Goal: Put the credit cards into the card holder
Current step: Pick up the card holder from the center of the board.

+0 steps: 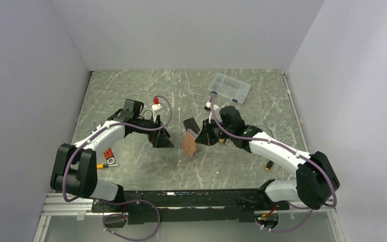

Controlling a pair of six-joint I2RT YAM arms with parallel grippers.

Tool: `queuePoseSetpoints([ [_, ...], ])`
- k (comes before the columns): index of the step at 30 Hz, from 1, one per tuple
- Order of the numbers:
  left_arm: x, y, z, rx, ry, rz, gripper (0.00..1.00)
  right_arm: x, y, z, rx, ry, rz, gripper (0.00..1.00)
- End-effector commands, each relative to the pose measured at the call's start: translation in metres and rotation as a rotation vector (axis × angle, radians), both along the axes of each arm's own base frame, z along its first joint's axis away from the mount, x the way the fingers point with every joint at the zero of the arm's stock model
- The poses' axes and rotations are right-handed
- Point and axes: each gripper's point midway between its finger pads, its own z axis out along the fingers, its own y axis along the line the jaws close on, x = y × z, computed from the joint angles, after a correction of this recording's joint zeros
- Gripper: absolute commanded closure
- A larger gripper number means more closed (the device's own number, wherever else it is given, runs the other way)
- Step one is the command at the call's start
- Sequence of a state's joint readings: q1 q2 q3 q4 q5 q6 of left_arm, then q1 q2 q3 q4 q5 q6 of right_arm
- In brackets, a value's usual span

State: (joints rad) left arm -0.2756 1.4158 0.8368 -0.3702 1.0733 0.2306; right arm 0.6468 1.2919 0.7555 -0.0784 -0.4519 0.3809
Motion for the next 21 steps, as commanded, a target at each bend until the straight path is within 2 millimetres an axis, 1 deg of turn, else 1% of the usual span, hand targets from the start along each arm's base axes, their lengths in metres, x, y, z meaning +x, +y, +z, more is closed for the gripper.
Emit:
queuePoseSetpoints([
  [1,0.002,0.005,0.035,-0.096,-0.115,-0.061,0.01,-0.007,0.014,0.042,0.048,-0.102,0.156,1.00],
  [4,0.003,0.005,0.037,-0.103,-0.122,-0.053,0.01,-0.009,0.020,0.054,0.071,-0.119,0.192,1.00],
  [8,0.005,0.004,0.038,-0.114,-0.153,-0.044,0.01,-0.023,0.035,0.064,0.097,-0.131,0.291,1.00],
  [12,0.004,0.004,0.039,-0.118,-0.158,-0.062,0.01,-0.034,0.047,0.075,0.119,-0.142,0.368,1.00],
  [14,-0.001,0.003,0.039,-0.133,-0.158,-0.081,0.02,-0.037,0.049,0.082,0.138,-0.153,0.393,1.00],
  [17,-0.014,0.002,0.043,-0.175,-0.156,-0.125,0.01,-0.037,0.052,0.091,0.153,-0.174,0.413,1.00],
  [21,-0.029,0.003,0.055,-0.222,-0.183,-0.173,0.01,-0.035,0.058,0.100,0.172,-0.189,0.442,1.00],
])
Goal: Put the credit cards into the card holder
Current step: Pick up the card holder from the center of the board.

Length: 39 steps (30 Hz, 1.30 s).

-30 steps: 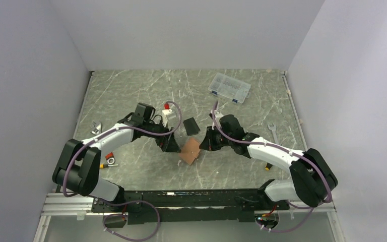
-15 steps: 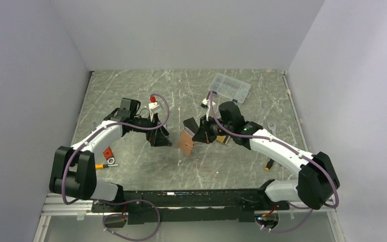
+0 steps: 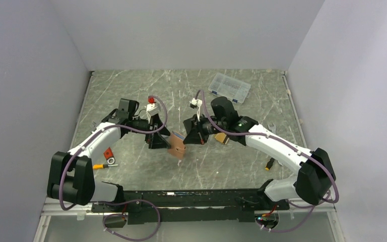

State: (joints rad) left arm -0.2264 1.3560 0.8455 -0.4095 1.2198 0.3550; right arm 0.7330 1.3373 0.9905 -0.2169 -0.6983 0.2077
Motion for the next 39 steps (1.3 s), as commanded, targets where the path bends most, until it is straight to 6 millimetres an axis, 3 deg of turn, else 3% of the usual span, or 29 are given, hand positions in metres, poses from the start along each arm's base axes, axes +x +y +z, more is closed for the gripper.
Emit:
queuePoseSetpoints([
  [1,-0.025,-0.003,0.027,-0.109,-0.071,-0.107,0.01,0.003,0.015,0.032,0.081,-0.074,0.079,1.00],
  [10,-0.028,-0.002,0.033,-0.112,-0.087,-0.121,0.01,0.007,0.035,0.036,0.069,-0.102,0.137,1.00],
  [19,-0.024,0.001,0.042,-0.125,-0.098,-0.099,0.32,0.016,0.033,0.032,0.034,-0.127,0.102,1.00],
  [24,-0.023,-0.001,0.047,-0.148,-0.068,-0.096,0.57,0.023,0.042,0.034,0.036,-0.137,0.084,1.00],
  [28,-0.021,0.000,0.047,-0.141,-0.056,-0.078,0.73,0.041,0.048,0.031,0.003,-0.156,0.008,1.00],
  [31,-0.010,0.002,0.048,-0.119,-0.020,-0.006,0.88,0.069,0.042,0.028,-0.053,-0.191,-0.145,0.85],
  [32,-0.004,0.004,0.047,-0.103,-0.002,0.033,0.90,0.085,0.033,0.028,-0.081,-0.217,-0.245,0.74],
  [33,0.003,0.005,0.046,-0.088,0.008,0.071,1.00,0.094,0.025,0.030,-0.091,-0.235,-0.319,0.61],
  [34,0.008,0.006,0.044,-0.071,0.026,0.113,1.00,0.102,0.016,0.033,-0.098,-0.253,-0.387,0.49],
  [36,0.019,0.010,0.043,-0.046,0.082,0.195,1.00,0.110,0.001,0.039,-0.096,-0.296,-0.483,0.38],
  [39,0.036,0.017,0.039,-0.007,0.177,0.334,1.00,0.112,-0.012,0.038,-0.112,-0.329,-0.575,0.33],
])
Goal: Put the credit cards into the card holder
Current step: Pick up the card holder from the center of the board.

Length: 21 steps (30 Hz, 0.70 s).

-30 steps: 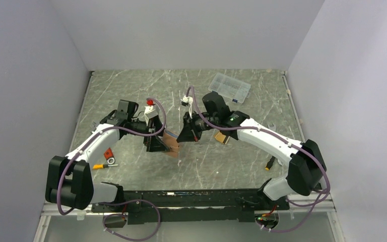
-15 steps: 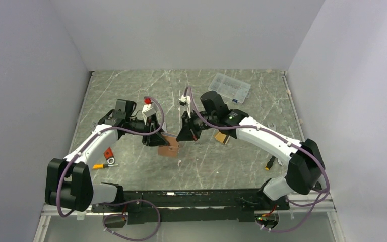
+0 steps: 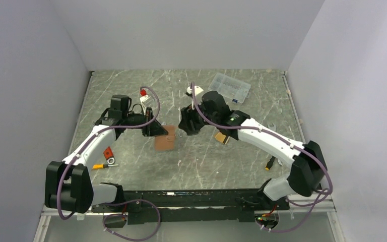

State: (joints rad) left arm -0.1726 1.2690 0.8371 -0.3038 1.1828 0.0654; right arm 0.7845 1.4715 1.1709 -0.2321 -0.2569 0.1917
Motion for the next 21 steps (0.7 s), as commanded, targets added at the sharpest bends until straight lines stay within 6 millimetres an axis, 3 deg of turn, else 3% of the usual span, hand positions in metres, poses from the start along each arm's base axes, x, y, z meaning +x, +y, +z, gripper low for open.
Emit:
queuePoseSetpoints([
  [1,0.027,0.008,0.011,0.029,0.132,0.217,1.00,0.029,-0.027,0.036,0.027,-0.180,-0.267,0.32],
  [11,0.043,0.011,0.008,0.038,0.341,0.382,1.00,-0.006,0.022,0.034,-0.071,-0.372,-0.233,0.30],
  [21,0.041,0.011,0.011,0.023,0.367,0.385,1.00,-0.016,0.055,0.019,-0.144,-0.453,-0.174,0.33],
])
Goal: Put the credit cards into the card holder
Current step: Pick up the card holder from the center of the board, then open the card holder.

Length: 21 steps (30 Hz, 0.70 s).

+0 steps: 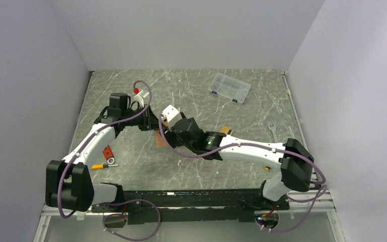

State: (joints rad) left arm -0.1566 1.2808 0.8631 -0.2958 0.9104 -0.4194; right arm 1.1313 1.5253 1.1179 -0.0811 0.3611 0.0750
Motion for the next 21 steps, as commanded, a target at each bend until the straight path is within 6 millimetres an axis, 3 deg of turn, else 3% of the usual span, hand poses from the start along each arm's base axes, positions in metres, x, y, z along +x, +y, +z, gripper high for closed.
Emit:
queuePoseSetpoints([
  [1,0.009,-0.001,0.019,-0.030,-0.031,0.014,1.00,0.008,0.019,0.033,0.043,-0.113,-0.011,0.33],
  [10,0.010,0.002,0.019,-0.057,-0.004,0.036,1.00,0.006,0.031,0.029,-0.007,-0.198,-0.020,0.41],
  [21,0.006,0.003,0.024,-0.091,0.013,0.035,1.00,0.020,0.031,0.036,-0.022,-0.290,-0.079,0.80],
])
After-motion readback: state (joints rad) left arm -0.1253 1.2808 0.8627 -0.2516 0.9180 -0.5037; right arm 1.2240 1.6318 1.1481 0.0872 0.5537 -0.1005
